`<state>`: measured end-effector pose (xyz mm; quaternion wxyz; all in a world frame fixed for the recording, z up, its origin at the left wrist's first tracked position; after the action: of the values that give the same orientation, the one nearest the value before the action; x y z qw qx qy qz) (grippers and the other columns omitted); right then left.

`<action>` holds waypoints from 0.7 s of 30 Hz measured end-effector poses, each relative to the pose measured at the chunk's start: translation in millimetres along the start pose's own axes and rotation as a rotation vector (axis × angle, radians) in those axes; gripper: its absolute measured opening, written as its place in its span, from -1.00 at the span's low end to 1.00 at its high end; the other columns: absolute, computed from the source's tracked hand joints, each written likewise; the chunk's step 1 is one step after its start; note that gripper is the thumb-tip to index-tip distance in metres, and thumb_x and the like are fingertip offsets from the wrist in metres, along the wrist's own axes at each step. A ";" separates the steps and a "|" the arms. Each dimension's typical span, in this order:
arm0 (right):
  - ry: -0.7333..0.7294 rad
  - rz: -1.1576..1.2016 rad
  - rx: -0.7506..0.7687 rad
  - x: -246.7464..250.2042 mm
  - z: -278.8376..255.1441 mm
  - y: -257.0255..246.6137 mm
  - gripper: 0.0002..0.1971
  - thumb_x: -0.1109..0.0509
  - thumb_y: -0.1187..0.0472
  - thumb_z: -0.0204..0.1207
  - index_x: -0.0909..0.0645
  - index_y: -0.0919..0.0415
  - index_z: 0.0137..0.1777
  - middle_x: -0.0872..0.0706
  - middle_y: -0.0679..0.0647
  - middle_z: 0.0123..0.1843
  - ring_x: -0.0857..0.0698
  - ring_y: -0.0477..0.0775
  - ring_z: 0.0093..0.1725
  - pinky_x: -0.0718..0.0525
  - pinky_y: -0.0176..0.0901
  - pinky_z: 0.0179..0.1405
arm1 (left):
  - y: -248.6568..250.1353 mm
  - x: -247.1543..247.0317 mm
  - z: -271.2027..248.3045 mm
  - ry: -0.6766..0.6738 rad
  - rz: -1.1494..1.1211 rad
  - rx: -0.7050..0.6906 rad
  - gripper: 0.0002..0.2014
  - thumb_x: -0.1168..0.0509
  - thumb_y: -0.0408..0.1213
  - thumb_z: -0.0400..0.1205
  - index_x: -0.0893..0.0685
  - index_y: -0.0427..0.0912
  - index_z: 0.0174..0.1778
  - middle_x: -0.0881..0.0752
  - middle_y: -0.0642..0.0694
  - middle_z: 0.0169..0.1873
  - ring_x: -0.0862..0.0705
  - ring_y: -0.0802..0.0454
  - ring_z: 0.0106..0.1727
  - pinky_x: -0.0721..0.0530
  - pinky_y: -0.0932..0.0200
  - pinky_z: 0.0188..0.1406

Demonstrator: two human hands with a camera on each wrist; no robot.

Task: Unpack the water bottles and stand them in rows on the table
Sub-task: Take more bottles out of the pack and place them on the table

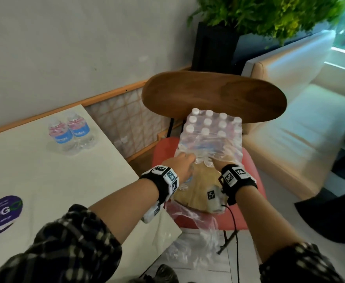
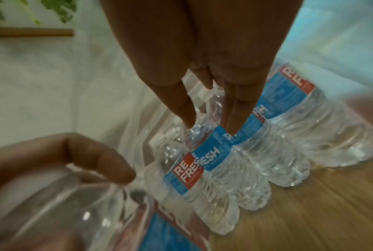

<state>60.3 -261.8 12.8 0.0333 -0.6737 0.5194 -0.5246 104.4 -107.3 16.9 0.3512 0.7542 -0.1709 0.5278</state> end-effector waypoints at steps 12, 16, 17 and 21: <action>0.072 -0.298 -0.026 -2.3 -8.2 9.5 -0.19 -0.52 0.04 0.40 -0.22 0.02 0.62 -0.40 0.07 0.52 -0.52 0.11 0.40 -0.61 -0.20 0.17 | -9.9 -5.5 -15.6 -0.052 -0.195 0.046 -0.30 -0.41 0.01 0.54 -0.33 -0.08 0.56 -0.35 -0.11 0.53 -0.51 -0.18 0.41 -0.51 0.00 0.35; 0.047 -0.280 -0.052 -17.2 -15.1 35.6 -0.34 -0.45 -0.01 0.45 -0.38 0.07 0.54 -0.45 0.11 0.49 -0.47 0.15 0.46 -0.54 -0.16 0.34 | -21.5 -6.3 -30.1 -0.050 -0.239 0.082 -0.34 -0.41 0.08 0.52 -0.43 0.01 0.54 -0.57 -0.18 0.41 -0.53 -0.16 0.42 -0.52 0.04 0.38; 0.080 -0.083 -0.106 -18.8 -15.9 39.6 -0.35 -0.45 0.03 0.46 -0.38 0.10 0.55 -0.50 0.16 0.47 -0.51 0.21 0.42 -0.58 -0.08 0.30 | -26.5 -0.8 -36.9 -0.039 -0.249 0.089 -0.37 -0.41 0.09 0.51 -0.48 0.01 0.50 -0.63 -0.19 0.36 -0.56 -0.17 0.39 -0.55 0.04 0.35; 0.147 0.365 -0.015 -35.5 -24.8 34.3 -0.47 -0.49 -0.06 0.39 -0.53 0.00 0.36 -0.73 0.21 0.08 -0.73 0.21 -0.07 -0.70 0.02 -0.15 | -56.5 31.3 -81.6 -0.012 -0.327 0.089 -0.54 -0.42 0.16 0.47 -0.73 -0.10 0.12 -0.78 -0.12 0.03 -0.71 -0.11 0.12 -0.64 0.00 0.16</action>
<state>22.3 -239.0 -20.3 0.0850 -0.5283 0.6380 -0.5538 96.7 -6.5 41.9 0.3977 0.7900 -0.0244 0.4660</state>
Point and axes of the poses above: each hand's wrist, its own z-axis towards the middle knuckle, its own x-axis out of the back of the hand, y = z × x, the point moved 6 cm from there along z, towards the middle knuckle
